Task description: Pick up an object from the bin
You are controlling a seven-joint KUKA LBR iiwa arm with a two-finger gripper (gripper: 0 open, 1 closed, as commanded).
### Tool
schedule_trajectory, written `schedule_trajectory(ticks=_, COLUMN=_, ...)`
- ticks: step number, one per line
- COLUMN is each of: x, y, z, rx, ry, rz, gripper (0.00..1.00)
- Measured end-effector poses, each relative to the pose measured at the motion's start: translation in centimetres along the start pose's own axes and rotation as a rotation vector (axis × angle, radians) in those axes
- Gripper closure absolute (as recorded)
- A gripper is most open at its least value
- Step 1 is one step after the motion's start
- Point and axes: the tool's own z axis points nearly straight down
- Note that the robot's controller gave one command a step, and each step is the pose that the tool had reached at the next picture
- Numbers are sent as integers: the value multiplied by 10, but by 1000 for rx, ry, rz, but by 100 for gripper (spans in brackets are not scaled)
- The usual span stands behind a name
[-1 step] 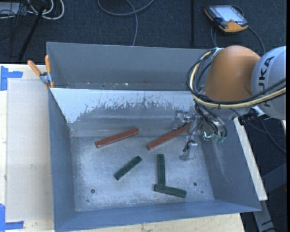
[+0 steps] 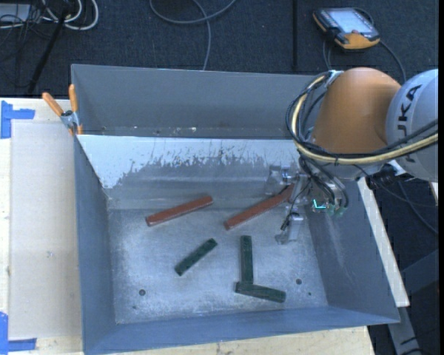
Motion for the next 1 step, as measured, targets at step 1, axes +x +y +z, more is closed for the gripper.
schedule_trajectory(ticks=1, x=-2, y=0, z=3, rx=0, ry=-4, rz=0, gripper=0)
